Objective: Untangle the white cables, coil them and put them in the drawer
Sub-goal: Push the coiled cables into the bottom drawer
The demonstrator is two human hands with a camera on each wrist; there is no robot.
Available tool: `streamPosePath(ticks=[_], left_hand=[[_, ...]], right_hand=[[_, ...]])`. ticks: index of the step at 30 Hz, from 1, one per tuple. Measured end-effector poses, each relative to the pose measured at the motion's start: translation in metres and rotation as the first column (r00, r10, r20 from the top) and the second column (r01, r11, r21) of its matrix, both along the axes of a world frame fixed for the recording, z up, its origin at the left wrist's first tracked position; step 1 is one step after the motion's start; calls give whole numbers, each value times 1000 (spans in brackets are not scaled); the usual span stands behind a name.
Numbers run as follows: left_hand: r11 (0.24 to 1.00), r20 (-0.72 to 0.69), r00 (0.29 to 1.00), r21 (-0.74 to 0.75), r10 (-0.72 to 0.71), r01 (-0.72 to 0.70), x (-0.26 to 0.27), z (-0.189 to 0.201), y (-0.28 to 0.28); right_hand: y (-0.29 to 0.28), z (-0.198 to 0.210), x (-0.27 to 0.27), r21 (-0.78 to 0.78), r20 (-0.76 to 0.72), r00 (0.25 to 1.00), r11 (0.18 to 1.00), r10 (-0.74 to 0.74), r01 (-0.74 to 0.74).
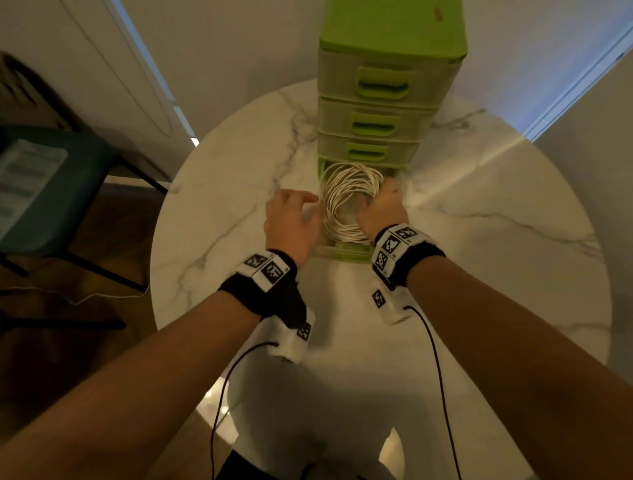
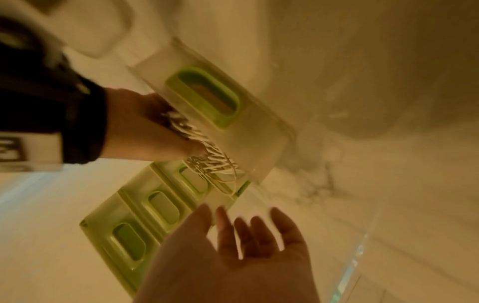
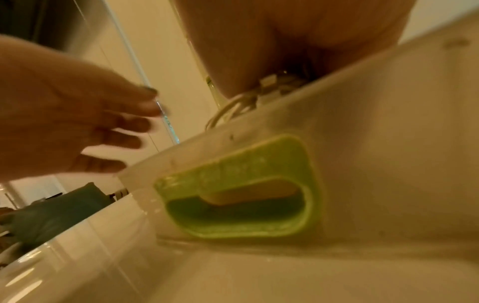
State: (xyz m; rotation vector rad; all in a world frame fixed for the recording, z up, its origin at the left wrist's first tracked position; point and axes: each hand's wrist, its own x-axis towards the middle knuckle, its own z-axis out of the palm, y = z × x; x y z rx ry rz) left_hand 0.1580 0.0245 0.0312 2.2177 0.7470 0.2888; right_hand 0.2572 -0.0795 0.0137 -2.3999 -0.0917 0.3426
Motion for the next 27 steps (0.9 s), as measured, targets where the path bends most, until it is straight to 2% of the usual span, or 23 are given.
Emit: streamPosePath(ticks=[1, 3, 5, 6, 7, 9, 12, 14, 17, 19, 22, 23, 27], left_hand=[[985, -106, 987, 106, -122, 134, 6, -2, 3], [904, -317, 904, 221, -288, 365, 15, -4, 5], [841, -421, 837, 253, -350, 479, 19, -8, 3], [827, -443, 821, 258, -359, 500, 20, -9, 1], [815, -457, 813, 270, -360, 512, 20, -11, 0], [797, -481, 802, 292, -356, 529, 21, -13, 0], [782, -501, 792, 311, -348, 540, 22, -12, 2], [757, -530, 772, 326, -351, 567, 23, -14, 4], [732, -559, 750, 334, -353, 593, 26, -14, 5], [729, -563, 747, 334, -354, 597, 29, -13, 3], [715, -562, 745, 347, -358, 606, 34, -16, 1], [713, -565, 742, 346, -361, 610, 36, -16, 1], [689, -617, 704, 339, -351, 641, 42, -19, 1]], right_hand=[[1, -3, 1, 24, -13, 1000, 1000, 21, -20], [0, 0, 2, 174, -76, 997, 985, 33, -19], [-2, 6, 6, 335, -162, 986, 942, 30, 26], [-4, 6, 8, 349, -196, 979, 937, 63, 9], [-5, 6, 9, 309, -218, 969, 950, 116, -44], [-9, 6, 9, 124, -235, 946, 972, 224, -199], [-11, 9, 5, -163, -192, 941, 937, 278, -310], [-6, 15, 8, -307, -196, 938, 891, 286, -335], [-4, 26, 8, -555, -106, 922, 747, 373, -366], [-12, 30, 5, -611, -37, 879, 685, 476, -396], [-29, 25, -2, -603, 103, 851, 713, 515, -358], [-33, 20, -5, -622, 106, 834, 691, 541, -369], [-44, 3, -11, -638, -49, 787, 587, 615, -499]])
